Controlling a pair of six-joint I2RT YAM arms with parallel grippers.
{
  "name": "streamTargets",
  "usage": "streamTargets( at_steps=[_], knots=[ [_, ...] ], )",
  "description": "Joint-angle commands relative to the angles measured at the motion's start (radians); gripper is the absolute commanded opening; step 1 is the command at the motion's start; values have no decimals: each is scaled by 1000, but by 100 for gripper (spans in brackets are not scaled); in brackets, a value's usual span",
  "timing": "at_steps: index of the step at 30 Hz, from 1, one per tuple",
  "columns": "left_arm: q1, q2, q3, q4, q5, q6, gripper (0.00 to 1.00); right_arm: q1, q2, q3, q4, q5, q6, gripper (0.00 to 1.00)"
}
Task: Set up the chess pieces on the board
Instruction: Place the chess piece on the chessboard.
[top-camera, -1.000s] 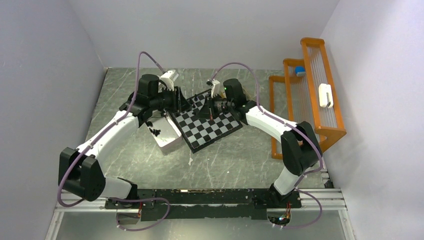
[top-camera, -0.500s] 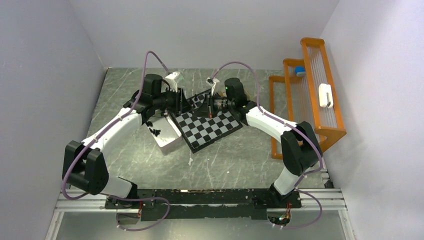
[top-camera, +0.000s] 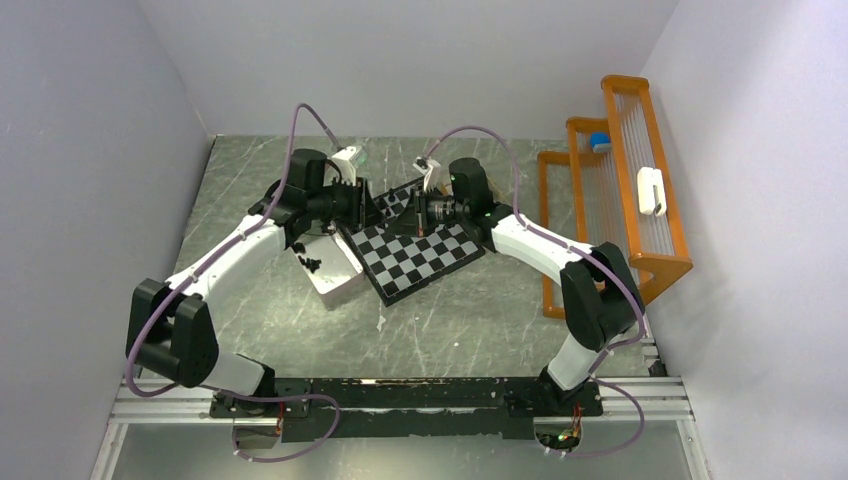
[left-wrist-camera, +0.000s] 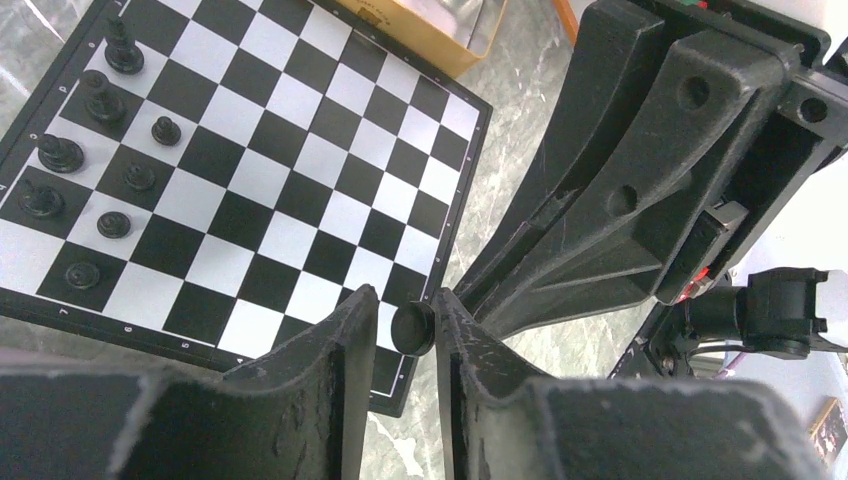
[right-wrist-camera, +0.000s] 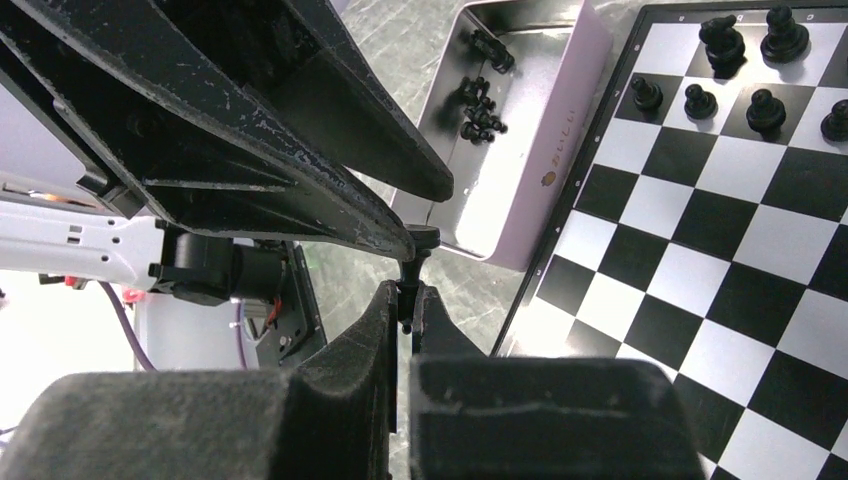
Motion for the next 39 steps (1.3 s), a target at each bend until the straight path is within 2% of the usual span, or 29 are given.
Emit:
streamTargets(
  at_steps=[1, 6, 8, 18, 23, 30, 36, 39],
  knots=[
    [-7, 10, 11, -35, 3, 6, 34, -6, 10, -11, 51, 13, 20, 0],
    [-7, 21, 1, -28, 23, 6, 41, -5, 16, -13, 50, 22, 22, 0],
    [-8, 23, -5, -19, 33, 4, 40, -6, 20, -14, 49, 21, 22, 0],
    [-8, 49, 2, -20, 20, -16, 12, -6, 26, -10, 23, 40, 9, 1],
    [-8, 58, 1, -22, 21, -83, 6, -5, -21, -43, 61, 105, 26, 14],
    [-7, 57, 7, -54, -3, -238, 6, -5, -133, -166, 202, 203, 51, 36],
    [-7, 65, 2, -12, 58, -375, 5, -2, -203, -248, 339, 233, 94, 42],
    [-5, 64, -1, 15, 73, -426, 5, 8, -221, -267, 353, 253, 84, 46]
  ],
)
